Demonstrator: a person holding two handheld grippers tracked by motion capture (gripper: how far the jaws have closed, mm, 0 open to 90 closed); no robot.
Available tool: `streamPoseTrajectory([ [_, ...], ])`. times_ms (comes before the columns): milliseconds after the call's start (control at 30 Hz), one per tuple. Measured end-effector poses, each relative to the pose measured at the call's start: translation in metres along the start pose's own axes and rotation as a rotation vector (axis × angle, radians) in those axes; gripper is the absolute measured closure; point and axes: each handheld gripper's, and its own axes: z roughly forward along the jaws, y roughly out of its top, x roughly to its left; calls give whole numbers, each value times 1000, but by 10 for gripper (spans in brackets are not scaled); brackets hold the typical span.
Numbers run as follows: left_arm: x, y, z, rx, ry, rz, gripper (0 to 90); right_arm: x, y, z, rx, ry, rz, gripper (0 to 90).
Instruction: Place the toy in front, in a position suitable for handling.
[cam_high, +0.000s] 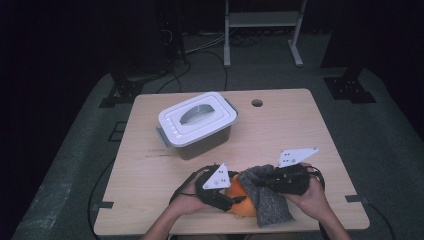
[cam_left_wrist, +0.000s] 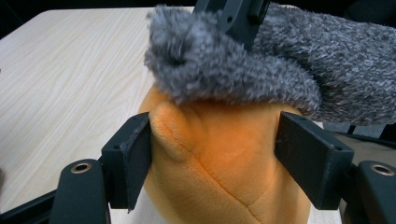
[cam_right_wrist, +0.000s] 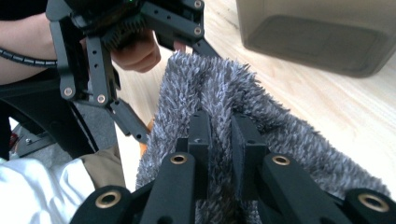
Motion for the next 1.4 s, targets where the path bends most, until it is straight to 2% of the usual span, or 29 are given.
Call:
streamPoseTrajectory([
  [167,4,-3,-2,6,3,-12,283,-6,-6,-2,19,5,12,792],
  [300,8,-6,-4,4,2,-34,283,-16,-17,-7,26,-5,51,792],
  [333,9,-7,-5,6,0,-39,279,-20,-23,-9,26,-1,77,791],
  [433,11,-7,-5,7,-8,-58,252,-21,-24,-8,22,7,86,791],
  [567,12,-3,-5,8,-36,-95,173,-14,-22,-2,26,17,68,791],
  [667,10,-1,1,48,-54,-102,108,-8,-19,4,31,38,45,791],
  [733,9,-2,3,62,-42,-84,122,-5,-18,5,34,35,37,791],
  [800,8,-1,2,62,-11,-44,232,-6,-17,4,33,27,37,793],
  [900,7,4,-1,19,37,20,340,-8,-15,-1,14,6,39,796],
  [967,8,6,-4,-32,74,47,354,-10,-12,-5,-10,-14,39,797],
  [1000,9,7,-5,-42,91,59,355,-12,-10,-7,-20,-17,44,797],
  [1033,10,7,-5,-41,92,57,348,-13,-10,-7,-33,-15,50,797],
  [1100,14,5,-6,-30,75,26,307,-13,-11,-2,-16,-19,47,797],
  [1133,15,3,-6,-27,58,-7,264,-13,-12,2,1,-17,44,796],
  [1200,18,1,-6,-19,41,-69,165,-10,-15,11,31,20,40,795],
  [1267,20,-1,-3,6,13,-104,139,-6,-15,14,35,42,20,794],
  [1300,19,-2,-2,14,13,-98,152,-2,-13,15,45,33,5,793],
  [1400,14,-5,-2,24,33,-43,253,-2,-14,12,49,23,-1,794],
])
